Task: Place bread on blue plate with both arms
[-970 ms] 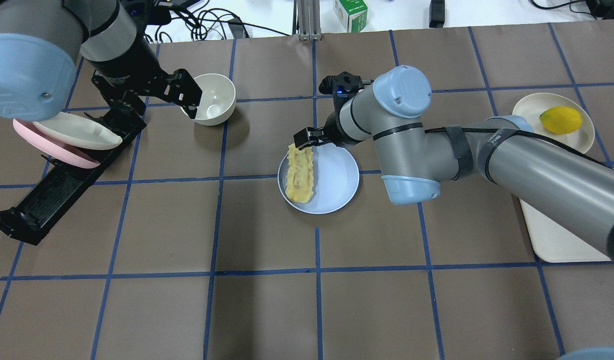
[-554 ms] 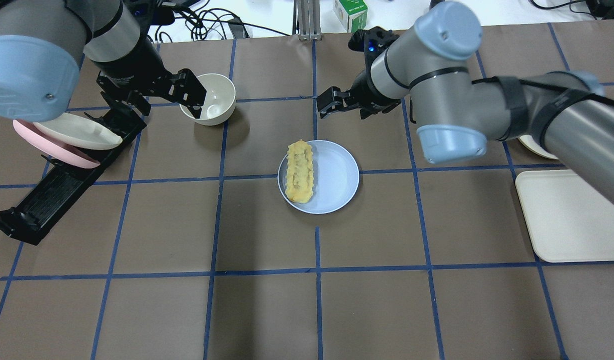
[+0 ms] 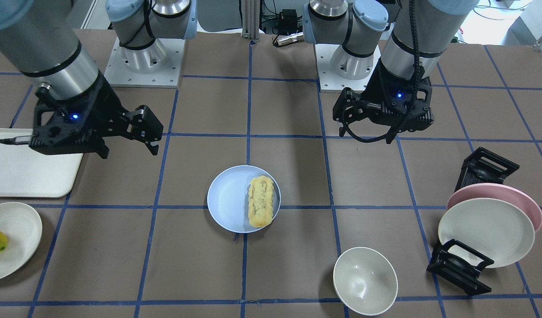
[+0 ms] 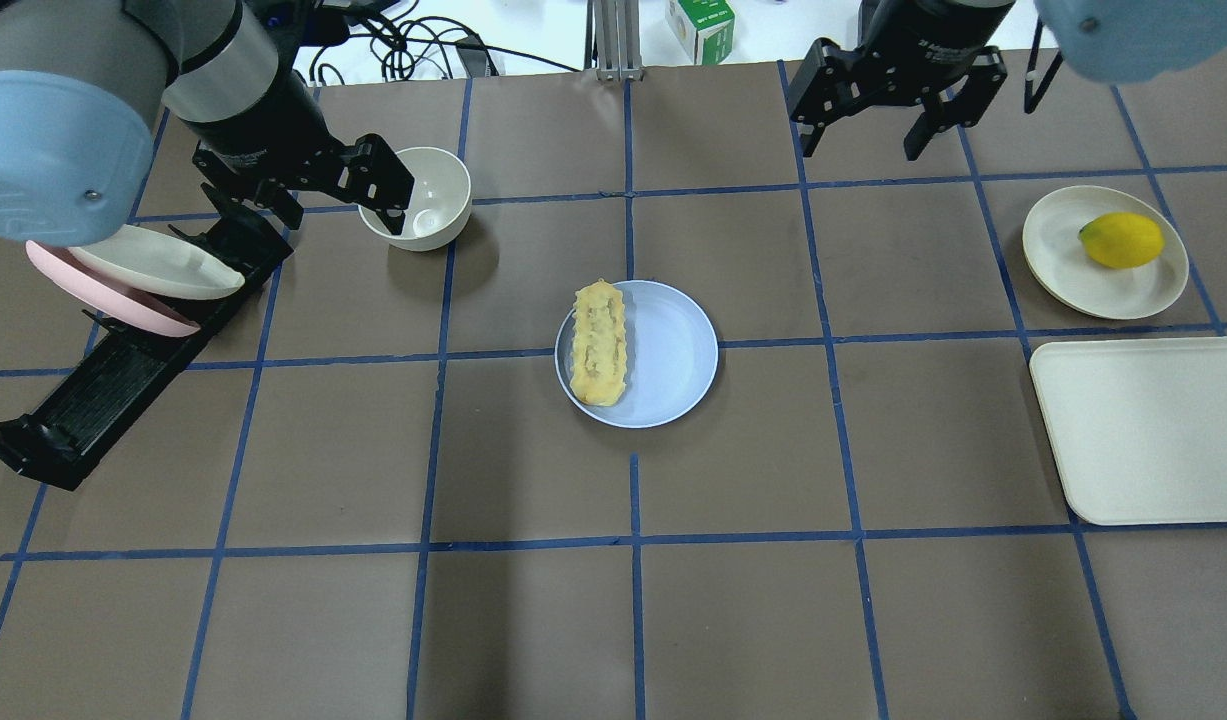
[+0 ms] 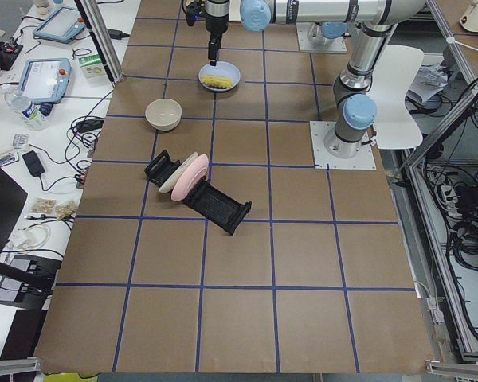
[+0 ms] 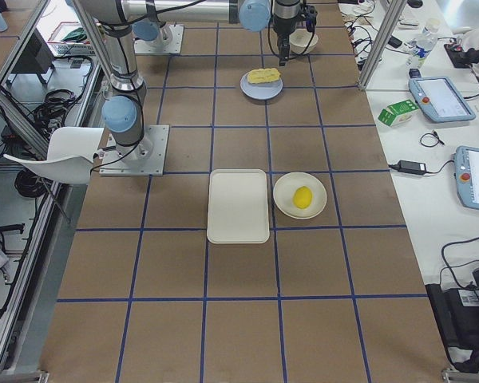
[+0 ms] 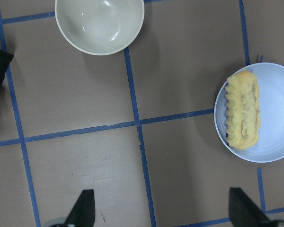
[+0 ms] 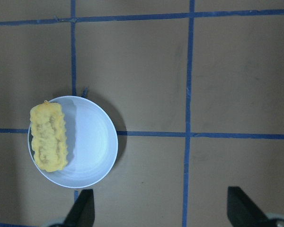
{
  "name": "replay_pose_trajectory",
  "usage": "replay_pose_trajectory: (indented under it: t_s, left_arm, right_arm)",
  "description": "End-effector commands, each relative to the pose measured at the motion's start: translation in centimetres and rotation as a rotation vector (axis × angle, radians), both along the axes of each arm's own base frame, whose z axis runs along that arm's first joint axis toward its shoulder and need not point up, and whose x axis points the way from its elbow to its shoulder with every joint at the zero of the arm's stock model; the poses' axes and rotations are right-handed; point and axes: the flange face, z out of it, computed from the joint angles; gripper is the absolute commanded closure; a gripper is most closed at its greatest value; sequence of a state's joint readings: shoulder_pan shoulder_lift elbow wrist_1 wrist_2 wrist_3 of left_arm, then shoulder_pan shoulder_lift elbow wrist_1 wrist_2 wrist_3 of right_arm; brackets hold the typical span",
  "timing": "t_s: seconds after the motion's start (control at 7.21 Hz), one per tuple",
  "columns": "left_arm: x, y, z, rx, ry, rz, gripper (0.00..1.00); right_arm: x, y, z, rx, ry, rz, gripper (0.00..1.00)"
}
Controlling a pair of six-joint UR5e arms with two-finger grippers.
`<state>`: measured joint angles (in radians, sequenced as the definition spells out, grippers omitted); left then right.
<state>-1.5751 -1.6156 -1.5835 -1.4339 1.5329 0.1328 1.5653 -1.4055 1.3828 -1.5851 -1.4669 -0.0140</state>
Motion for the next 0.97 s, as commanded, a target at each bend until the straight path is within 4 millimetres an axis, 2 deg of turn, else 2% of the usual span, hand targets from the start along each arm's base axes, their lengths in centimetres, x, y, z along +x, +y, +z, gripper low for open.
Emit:
replay_pose_trajectory:
  t_s: [0.0,0.14,0.28,0.42,0.83]
  left_arm:
    - [0.1,-1.2,-0.8,0.013,-0.008,-0.002,0.0]
    - [0.1,-1.2,-0.8,0.01,-0.007,0.001,0.0]
    - [0.3,-0.6,0.3,0.018,-0.01,0.009,0.0]
    - [0.2,-1.1,0.4,0.036,-0.016,0.006,0.0]
    - [0.1,-1.2,0.9,0.026,-0.015,0.005,0.0]
  right_arm:
    - [-1.2,0.7,0.8,0.048,0.085,-0.005,0.0]
    - [-0.8,1.0,0.3,0.06,0.081,-0.003,0.0]
    - [-0.8,2.3,-1.0,0.089,0.087,0.001,0.0]
    - [-0.8,3.9,-1.5,0.083,0.084,0.004,0.0]
    - [-0.8,3.5,-1.7,0.019,0.084,0.003,0.0]
